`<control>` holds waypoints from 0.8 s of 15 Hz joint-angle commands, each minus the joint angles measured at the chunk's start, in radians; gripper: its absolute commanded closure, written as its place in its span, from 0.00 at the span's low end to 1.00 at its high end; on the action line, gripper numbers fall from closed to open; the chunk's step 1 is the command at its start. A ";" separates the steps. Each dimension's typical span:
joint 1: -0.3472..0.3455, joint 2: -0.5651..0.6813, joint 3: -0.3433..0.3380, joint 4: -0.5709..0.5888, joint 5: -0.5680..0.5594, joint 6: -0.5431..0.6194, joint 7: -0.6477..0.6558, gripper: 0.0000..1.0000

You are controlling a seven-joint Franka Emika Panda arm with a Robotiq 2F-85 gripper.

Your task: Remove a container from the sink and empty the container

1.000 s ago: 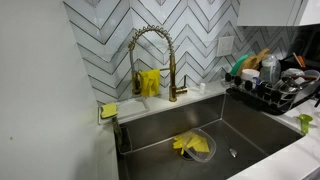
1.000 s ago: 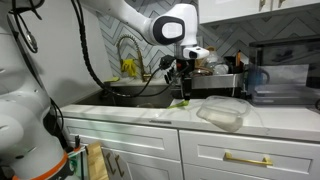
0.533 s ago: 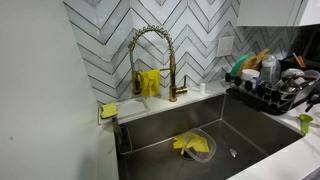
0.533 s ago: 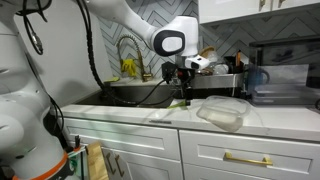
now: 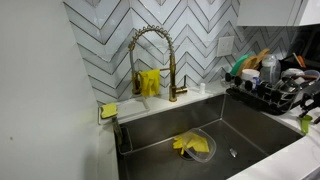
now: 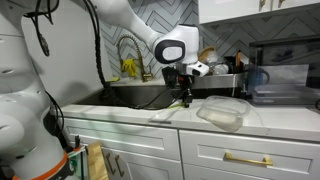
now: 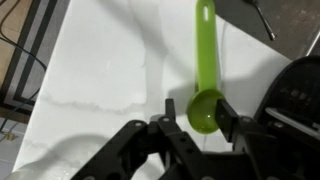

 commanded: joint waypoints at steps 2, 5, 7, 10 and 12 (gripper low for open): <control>-0.001 0.005 0.000 -0.005 0.029 0.016 -0.040 0.91; -0.002 -0.023 -0.005 -0.003 0.005 0.004 -0.031 1.00; -0.001 -0.054 -0.008 0.004 -0.015 -0.017 -0.029 0.98; 0.004 -0.124 -0.018 0.010 -0.156 -0.094 0.027 0.98; 0.000 -0.195 -0.021 0.011 -0.330 -0.148 0.109 0.98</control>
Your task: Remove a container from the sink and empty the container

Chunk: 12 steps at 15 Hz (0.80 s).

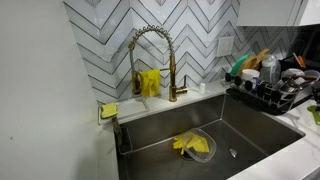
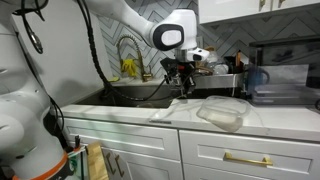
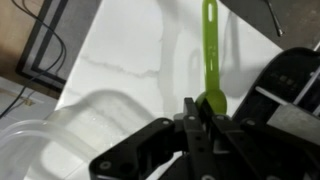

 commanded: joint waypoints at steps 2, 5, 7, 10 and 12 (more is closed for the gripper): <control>-0.014 -0.168 -0.006 0.003 -0.332 -0.094 0.171 0.98; -0.034 -0.220 0.013 0.038 -0.474 -0.026 0.213 0.98; -0.048 -0.224 0.017 0.060 -0.509 0.067 0.259 0.98; -0.044 -0.225 0.016 0.074 -0.477 0.042 0.225 0.93; -0.046 -0.222 0.016 0.074 -0.478 0.051 0.227 0.98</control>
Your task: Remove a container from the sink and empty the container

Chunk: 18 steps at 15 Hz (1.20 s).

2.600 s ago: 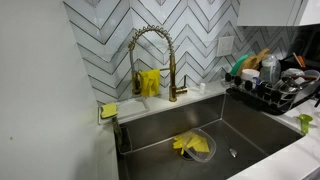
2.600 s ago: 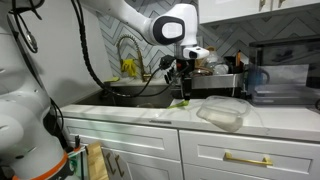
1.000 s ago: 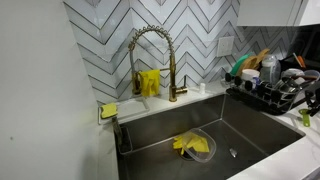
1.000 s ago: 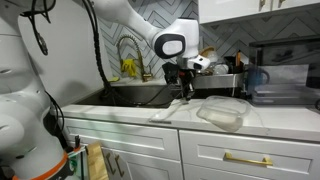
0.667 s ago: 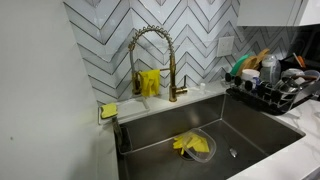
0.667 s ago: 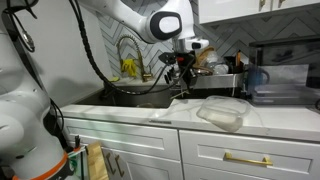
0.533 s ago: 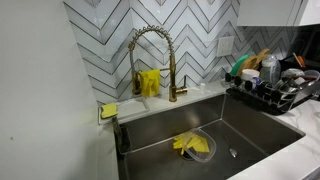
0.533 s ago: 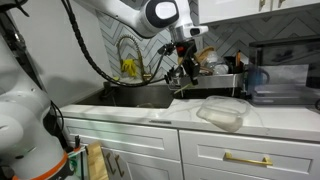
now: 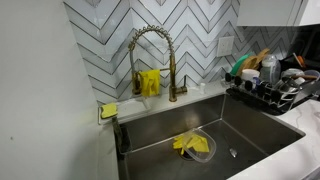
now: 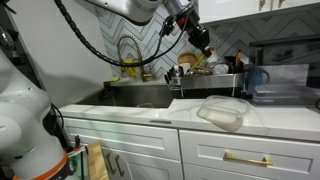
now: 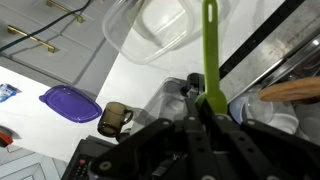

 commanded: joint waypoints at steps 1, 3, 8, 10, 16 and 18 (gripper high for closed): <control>-0.025 0.013 0.012 0.003 -0.041 0.063 0.029 0.98; -0.046 0.045 0.009 0.010 -0.095 0.189 0.061 0.98; -0.092 0.138 -0.006 0.023 -0.218 0.548 0.132 0.98; -0.115 0.183 -0.010 0.045 -0.283 0.676 0.205 0.98; -0.107 0.214 -0.009 0.064 -0.250 0.667 0.210 0.93; -0.117 0.246 -0.025 0.098 -0.377 0.772 0.324 0.98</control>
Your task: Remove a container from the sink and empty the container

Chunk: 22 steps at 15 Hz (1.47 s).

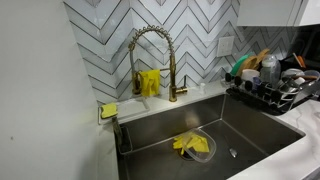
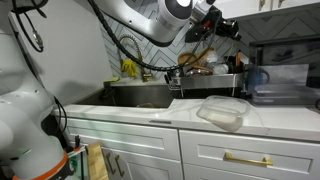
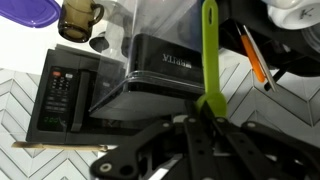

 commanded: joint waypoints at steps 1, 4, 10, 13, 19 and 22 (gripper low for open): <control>-0.007 0.035 -0.019 0.039 -0.160 0.127 0.160 0.98; 0.005 0.055 -0.044 0.085 -0.321 0.188 0.350 0.98; 0.044 0.127 -0.092 0.248 -0.693 0.162 0.776 0.98; 0.068 0.159 -0.083 0.280 -0.815 0.158 0.934 0.98; 0.083 0.193 -0.072 0.296 -0.900 0.152 1.045 0.93; 0.083 0.216 -0.077 0.321 -0.919 0.151 1.062 0.98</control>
